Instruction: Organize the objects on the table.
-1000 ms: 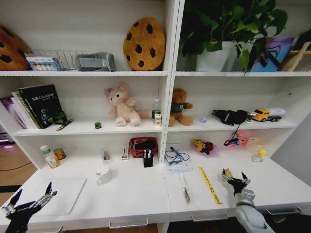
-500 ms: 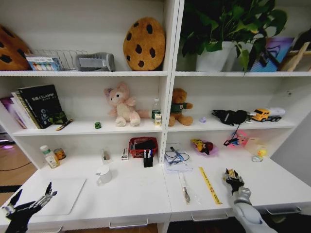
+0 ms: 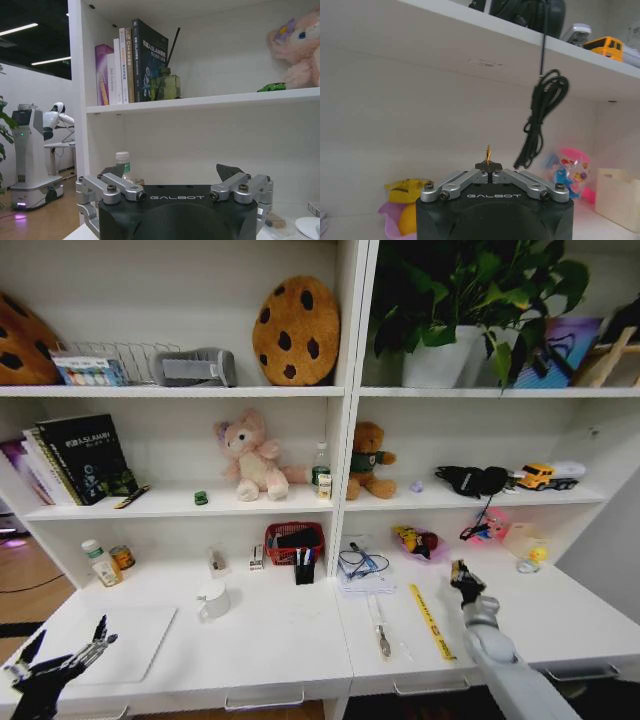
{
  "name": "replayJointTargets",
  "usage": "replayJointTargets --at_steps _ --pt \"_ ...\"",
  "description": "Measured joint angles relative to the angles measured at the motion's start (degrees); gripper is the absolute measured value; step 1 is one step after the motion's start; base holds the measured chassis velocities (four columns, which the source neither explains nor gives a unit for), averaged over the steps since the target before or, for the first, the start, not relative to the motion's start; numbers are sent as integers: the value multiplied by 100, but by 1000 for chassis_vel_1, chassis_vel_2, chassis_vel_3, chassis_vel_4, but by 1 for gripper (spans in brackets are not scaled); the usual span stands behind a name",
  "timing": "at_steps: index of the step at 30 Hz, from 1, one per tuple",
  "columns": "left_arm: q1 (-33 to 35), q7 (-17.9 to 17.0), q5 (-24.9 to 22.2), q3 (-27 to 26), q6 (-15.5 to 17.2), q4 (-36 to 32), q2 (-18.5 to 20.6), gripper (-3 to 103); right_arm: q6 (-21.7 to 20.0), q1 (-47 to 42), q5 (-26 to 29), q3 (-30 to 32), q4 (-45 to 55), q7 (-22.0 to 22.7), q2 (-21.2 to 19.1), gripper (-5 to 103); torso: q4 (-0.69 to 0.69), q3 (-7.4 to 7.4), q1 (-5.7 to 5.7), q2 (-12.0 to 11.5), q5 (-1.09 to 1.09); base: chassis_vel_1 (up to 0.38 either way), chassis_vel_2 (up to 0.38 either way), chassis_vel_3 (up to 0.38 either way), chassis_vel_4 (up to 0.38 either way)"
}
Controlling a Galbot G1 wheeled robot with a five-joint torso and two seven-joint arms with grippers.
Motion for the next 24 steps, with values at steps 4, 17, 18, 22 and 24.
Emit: replayJointTargets --at_steps 4,17,18,22,24 --pt "0 0 1 0 0 0 1 100 8 876 10 -508 -789 -20 49 0 -2 1 1 -1 6 0 0 0 0" --pt "0 0 1 0 0 0 1 100 255 2319 -115 -1203 -2534 -194 451 22 -1 0 0 -1 4 0 0 0 0" --pt "0 0 1 0 0 0 0 100 253 2216 -116 -1162 -2382 -190 401 28 -2 0 1 -1 3 0 0 0 0" --pt "0 1 1 0 0 0 1 100 199 1662 -160 -932 -1583 -146 196 44 0 0 1 0 1 0 0 0 0" --pt "0 1 0 0 0 0 1 100 161 1072 -211 -732 -915 -144 57 50 -1 0 0 0 3 0 0 0 0"
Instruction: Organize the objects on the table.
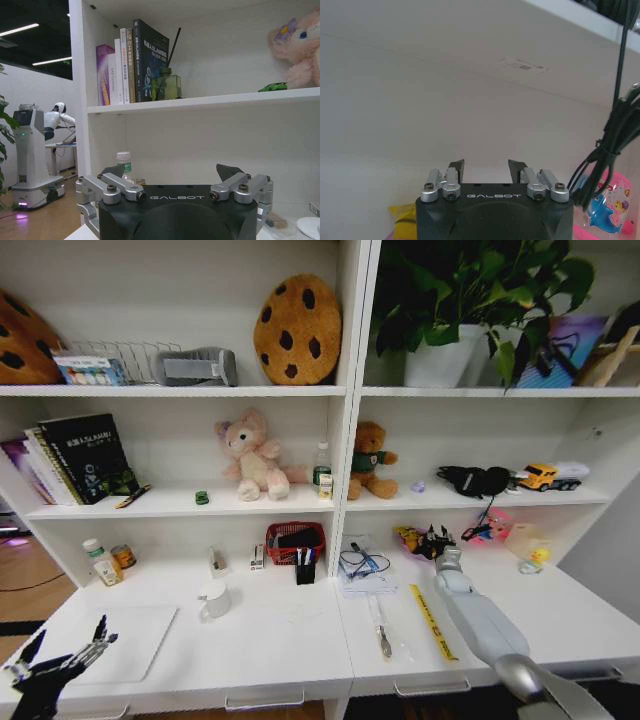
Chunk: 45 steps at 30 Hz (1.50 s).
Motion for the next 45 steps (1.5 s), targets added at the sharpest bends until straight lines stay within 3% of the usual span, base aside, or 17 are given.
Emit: replayJointTargets --at_steps 2,4,5,7,9,11,13,16,17,22,27,45 --pt "0 0 0 0 0 0 0 100 -2 -283 -28 86 290 -5 -52 55 0 0 0 0 0 0 0 0 0" --pt "-1 1 0 0 -1 -1 0 100 -29 -1391 -160 442 1389 47 -192 66 -6 0 -1 1 2 0 0 0 0" --pt "-1 1 0 0 -1 -1 0 100 -29 -1391 -160 442 1389 47 -192 66 -6 0 -1 1 2 0 0 0 0" --pt "0 0 0 0 0 0 0 100 0 -2461 -288 847 2321 155 -226 82 0 -1 -2 2 -4 0 0 0 0" --pt "0 -5 0 -1 0 0 0 100 34 -2923 -323 1016 2699 161 -226 88 -2 0 -2 1 4 0 0 0 0" --pt "0 0 0 0 0 -1 0 100 61 -3765 -306 1412 3495 156 -227 93 -1 -1 -2 2 -5 0 0 0 0" --pt "0 0 0 0 0 0 0 100 65 -3929 -295 1490 3664 152 -224 97 -1 -1 -2 2 -7 0 0 0 0" --pt "0 -1 0 0 1 0 0 100 70 -4161 -287 1596 3893 151 -215 99 -1 -2 -2 2 -5 0 0 0 0" --pt "0 -1 0 0 1 0 0 100 82 -4615 -267 1829 4326 132 -177 100 -1 -1 -2 2 4 0 0 0 0" --pt "0 -4 0 0 1 1 -1 100 112 -5324 -194 2191 4898 122 -103 100 0 -1 -3 2 -5 0 0 0 0" --pt "0 -1 0 0 0 0 0 100 372 -6722 -216 2837 6045 126 158 100 -1 -1 -2 2 0 0 0 0 0" --pt "0 -1 0 0 0 0 0 100 458 -6809 -332 2820 6070 136 212 100 -1 0 0 1 0 0 0 0 0"
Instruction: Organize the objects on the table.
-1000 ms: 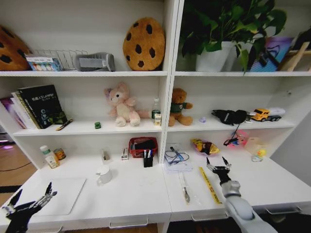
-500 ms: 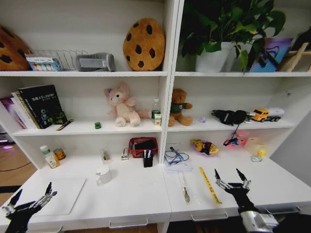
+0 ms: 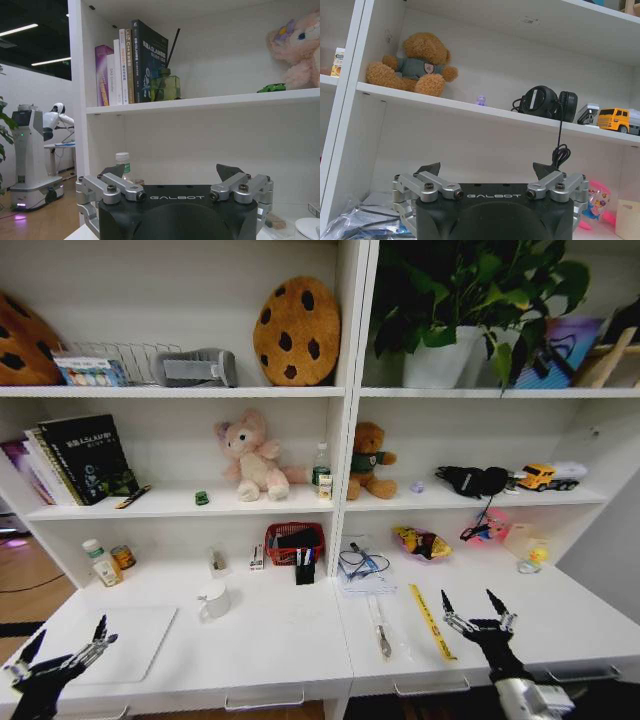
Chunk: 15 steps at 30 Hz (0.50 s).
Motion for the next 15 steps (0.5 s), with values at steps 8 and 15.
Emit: replayJointTargets --at_steps 8,15 --pt "0 0 0 0 0 0 0 100 0 14 0 -8 -19 1 -1 100 0 0 -1 0 1 12 22 -13 -23" --pt "0 0 0 0 0 0 0 100 -2 20 2 -11 -23 2 -1 100 0 1 0 0 -1 98 178 -107 -151"
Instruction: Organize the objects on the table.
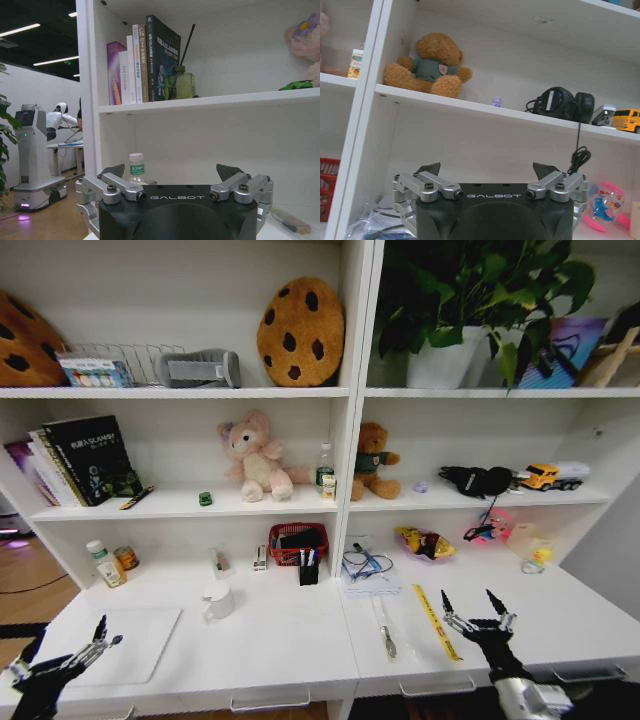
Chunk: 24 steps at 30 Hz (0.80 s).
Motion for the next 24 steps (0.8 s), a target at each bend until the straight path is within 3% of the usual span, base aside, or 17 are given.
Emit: replayJointTargets --at_steps 12,15,18,19,21,22,23,24 --pt "0 1 0 1 0 -1 0 100 -5 7 1 -5 -6 -2 -1 100 -1 -1 -1 0 -1 223 339 -229 -317" --pt "0 -3 0 -1 0 -2 0 100 -6 8 1 -6 -8 -2 -1 100 1 0 -1 0 7 315 418 -344 -431" --pt "0 2 -1 2 0 0 0 100 -7 9 1 -6 -8 -2 -1 100 0 -1 -1 0 -9 335 404 -314 -402" --pt "0 -4 0 -3 -1 -2 1 100 -7 8 1 -8 -9 -2 0 100 -2 0 -2 0 11 293 388 -307 -412" --pt "0 -2 0 -1 0 0 1 100 -7 9 1 -8 -7 -3 0 100 0 -1 1 0 -12 287 278 -241 -279" --pt "0 -2 0 -1 0 0 1 100 -7 9 1 -8 -7 -3 0 100 0 -1 1 0 -12 281 278 -170 -222" --pt "0 -2 0 -1 0 0 1 100 -7 4 1 -9 -7 -3 1 100 -6 -2 -1 1 -6 210 83 -170 -222" --pt "0 -3 0 -2 0 0 1 100 -7 4 1 -8 -8 -3 0 100 -4 -3 -4 2 6 210 -8 -111 -192"
